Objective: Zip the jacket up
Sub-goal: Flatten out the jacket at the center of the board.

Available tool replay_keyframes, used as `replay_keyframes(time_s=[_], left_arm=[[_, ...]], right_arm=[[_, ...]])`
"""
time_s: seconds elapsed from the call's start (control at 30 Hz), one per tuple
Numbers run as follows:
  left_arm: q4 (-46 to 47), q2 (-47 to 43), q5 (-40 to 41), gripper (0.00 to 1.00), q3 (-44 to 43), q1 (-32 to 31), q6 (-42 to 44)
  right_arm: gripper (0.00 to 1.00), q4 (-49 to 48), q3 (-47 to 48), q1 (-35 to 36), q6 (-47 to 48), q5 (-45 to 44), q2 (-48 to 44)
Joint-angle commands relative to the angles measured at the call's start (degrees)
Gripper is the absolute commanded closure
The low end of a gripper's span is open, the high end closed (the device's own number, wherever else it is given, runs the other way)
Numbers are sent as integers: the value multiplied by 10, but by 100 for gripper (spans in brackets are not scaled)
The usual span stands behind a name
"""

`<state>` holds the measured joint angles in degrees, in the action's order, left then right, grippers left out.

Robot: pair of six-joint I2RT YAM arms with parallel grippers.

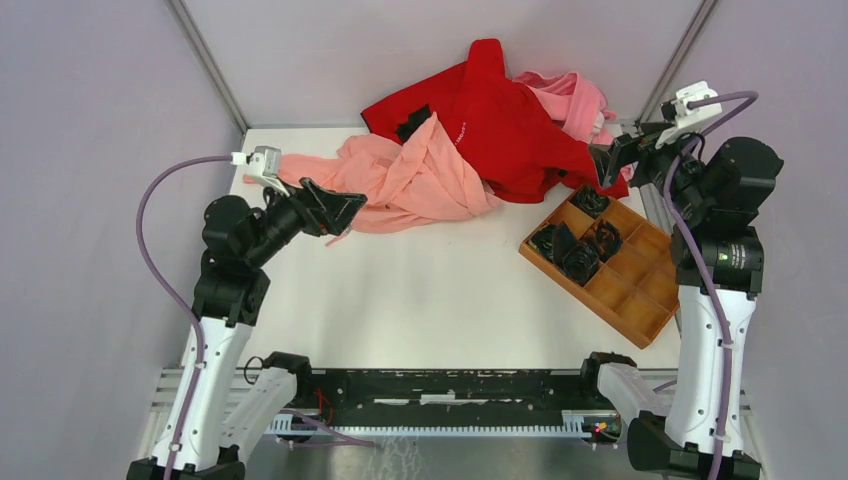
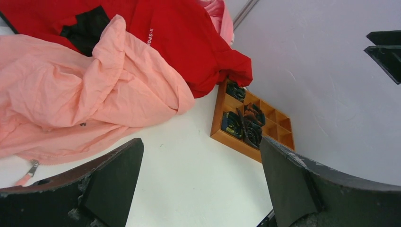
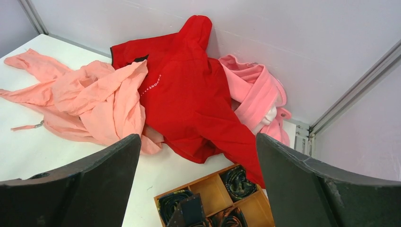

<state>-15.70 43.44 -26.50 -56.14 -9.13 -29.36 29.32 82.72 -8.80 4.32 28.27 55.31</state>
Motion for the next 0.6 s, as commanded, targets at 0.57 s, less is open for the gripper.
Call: replay_keyframes(time_s=[0.57], left_arm=[[-36,110,308,3,-46,-271,147]], right_arm=[[2,43,-179,-5,320,338,-3]])
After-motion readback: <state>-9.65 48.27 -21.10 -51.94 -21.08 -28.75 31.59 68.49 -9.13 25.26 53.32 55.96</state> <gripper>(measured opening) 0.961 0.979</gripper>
